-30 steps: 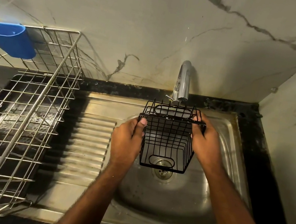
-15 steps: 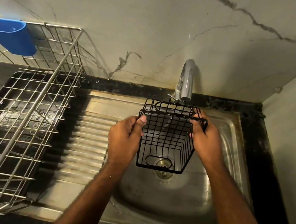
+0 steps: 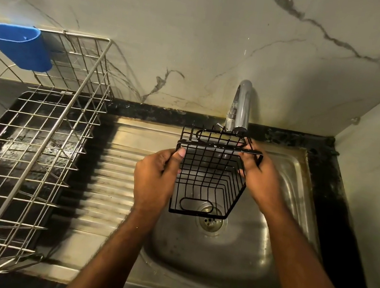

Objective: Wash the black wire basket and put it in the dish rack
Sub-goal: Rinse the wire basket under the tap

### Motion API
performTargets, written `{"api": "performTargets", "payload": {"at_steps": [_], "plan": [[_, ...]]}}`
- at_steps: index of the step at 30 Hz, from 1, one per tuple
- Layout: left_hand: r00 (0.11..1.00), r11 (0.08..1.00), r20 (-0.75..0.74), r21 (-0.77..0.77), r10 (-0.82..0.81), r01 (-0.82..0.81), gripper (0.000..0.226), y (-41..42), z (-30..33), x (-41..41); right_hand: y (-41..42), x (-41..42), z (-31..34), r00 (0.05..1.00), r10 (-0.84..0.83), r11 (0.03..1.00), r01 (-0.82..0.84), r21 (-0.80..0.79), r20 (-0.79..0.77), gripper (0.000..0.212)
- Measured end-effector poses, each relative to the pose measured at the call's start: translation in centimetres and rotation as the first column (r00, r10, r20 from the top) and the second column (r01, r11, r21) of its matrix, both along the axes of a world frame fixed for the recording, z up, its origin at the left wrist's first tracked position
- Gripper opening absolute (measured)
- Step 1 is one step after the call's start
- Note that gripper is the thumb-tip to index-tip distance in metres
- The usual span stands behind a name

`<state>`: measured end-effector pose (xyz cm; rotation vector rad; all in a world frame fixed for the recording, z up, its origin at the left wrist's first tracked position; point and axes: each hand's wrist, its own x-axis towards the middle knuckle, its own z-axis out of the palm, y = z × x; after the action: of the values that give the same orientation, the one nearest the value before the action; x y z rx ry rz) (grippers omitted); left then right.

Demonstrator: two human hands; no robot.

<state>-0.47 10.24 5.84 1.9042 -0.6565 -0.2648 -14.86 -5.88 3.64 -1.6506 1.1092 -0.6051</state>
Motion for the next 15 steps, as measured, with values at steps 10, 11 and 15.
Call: {"api": "performTargets", "payload": {"at_steps": [10, 11, 15], "plan": [[0.999, 0.996, -0.033, -0.077, -0.038, 0.035, 0.042, 0.5, 0.1, 0.1, -1.1, 0.1, -0.1, 0.997, 0.074, 0.997, -0.074, 0.015, 0.023, 0.053], [0.998, 0.995, -0.043, -0.086, -0.047, 0.043, 0.034, 0.5, 0.3, 0.0, -1.3, 0.1, -0.1, 0.997, 0.081, 0.997, -0.081, 0.002, 0.011, 0.051], [0.992, 0.988, -0.102, -0.146, -0.068, 0.052, 0.025, 0.9, 1.1, -0.7, -1.8, 0.2, 0.1, 0.997, 0.082, 0.996, -0.082, -0.034, -0.014, 0.031]]}}
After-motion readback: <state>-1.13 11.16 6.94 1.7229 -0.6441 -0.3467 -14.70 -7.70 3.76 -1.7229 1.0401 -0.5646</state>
